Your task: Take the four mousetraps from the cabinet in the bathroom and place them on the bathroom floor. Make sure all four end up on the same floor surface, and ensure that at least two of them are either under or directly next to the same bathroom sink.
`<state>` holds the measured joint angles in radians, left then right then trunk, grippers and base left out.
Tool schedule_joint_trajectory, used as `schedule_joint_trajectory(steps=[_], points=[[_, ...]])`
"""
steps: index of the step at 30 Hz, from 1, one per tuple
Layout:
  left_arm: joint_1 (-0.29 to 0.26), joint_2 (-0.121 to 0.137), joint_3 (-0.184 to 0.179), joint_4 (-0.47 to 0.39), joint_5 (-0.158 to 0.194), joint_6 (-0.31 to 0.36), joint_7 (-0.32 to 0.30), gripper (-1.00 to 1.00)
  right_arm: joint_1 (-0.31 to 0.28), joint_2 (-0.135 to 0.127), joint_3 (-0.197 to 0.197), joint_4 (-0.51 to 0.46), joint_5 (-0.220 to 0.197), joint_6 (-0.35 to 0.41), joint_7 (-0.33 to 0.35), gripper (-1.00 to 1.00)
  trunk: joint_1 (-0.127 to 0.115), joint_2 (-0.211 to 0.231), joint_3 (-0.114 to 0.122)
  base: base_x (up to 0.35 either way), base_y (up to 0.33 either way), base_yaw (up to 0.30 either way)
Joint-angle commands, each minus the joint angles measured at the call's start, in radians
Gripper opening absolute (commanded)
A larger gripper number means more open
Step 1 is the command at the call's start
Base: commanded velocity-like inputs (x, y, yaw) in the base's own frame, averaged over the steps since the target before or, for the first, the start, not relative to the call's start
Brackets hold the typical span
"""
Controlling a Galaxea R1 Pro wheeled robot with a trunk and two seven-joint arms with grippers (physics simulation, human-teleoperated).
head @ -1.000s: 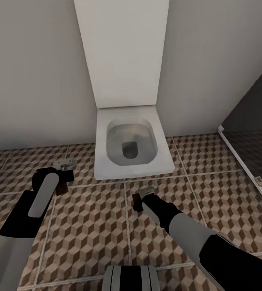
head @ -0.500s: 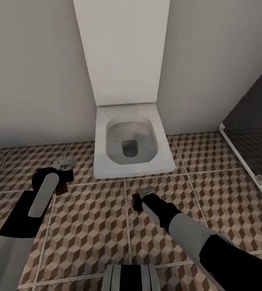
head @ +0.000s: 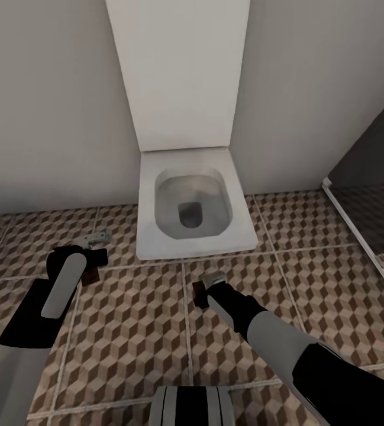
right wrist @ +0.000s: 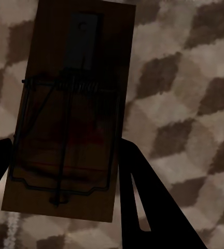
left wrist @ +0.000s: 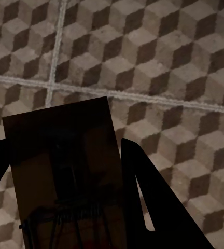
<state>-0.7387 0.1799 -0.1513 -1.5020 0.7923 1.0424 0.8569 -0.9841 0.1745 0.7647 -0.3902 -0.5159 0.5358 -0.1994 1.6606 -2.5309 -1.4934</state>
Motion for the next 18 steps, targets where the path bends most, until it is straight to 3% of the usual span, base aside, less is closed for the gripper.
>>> schedule_joint_trajectory(steps=[1, 18], points=[[-0.001, 0.001, -0.002, -0.001, 0.005, 0.005, 0.010, -1.00, -0.003, 0.000, 0.005, -0.001, -0.012, 0.002, -0.007, -1.00, 0.000, -0.001, -0.005, 0.000, 0.000, 0.000], [-0.001, 0.001, -0.002, -0.006, 0.003, 0.005, 0.010, -1.00, -0.024, 0.000, 0.005, -0.004, -0.012, 0.003, -0.007, -1.00, 0.003, -0.002, -0.032, 0.000, 0.000, 0.000]])
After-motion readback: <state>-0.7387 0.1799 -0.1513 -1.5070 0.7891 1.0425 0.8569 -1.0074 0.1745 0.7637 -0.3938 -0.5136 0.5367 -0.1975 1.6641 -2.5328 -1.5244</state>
